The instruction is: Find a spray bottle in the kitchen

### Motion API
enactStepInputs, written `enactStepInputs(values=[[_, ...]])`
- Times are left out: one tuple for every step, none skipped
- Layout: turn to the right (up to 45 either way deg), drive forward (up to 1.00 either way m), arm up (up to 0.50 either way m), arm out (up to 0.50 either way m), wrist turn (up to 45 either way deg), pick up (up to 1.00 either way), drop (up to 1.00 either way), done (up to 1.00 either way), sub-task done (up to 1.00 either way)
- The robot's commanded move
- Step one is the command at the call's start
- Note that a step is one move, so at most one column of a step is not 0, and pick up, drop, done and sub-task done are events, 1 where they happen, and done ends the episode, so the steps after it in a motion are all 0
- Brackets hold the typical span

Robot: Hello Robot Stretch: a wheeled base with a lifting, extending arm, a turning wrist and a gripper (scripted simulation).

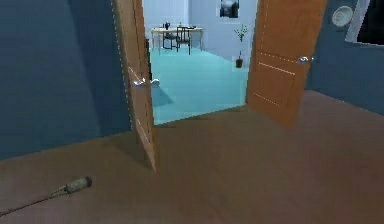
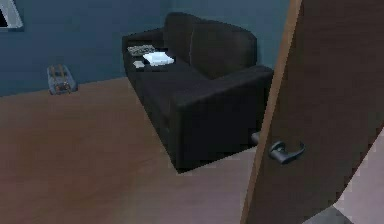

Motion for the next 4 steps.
enactStepInputs(values=[[3.0,0.00,0.00,0.00,0.0,0.00,0.00,0.00,0.00],[0.0,1.00,0.00,0.00,0.0,0.00,0.00,0.00,0.00],[0.0,0.60,0.00,0.00,0.0,0.00,0.00,0.00,0.00],[-15.0,0.00,0.00,0.00,0.0,0.00,0.00,0.00,0.00]])
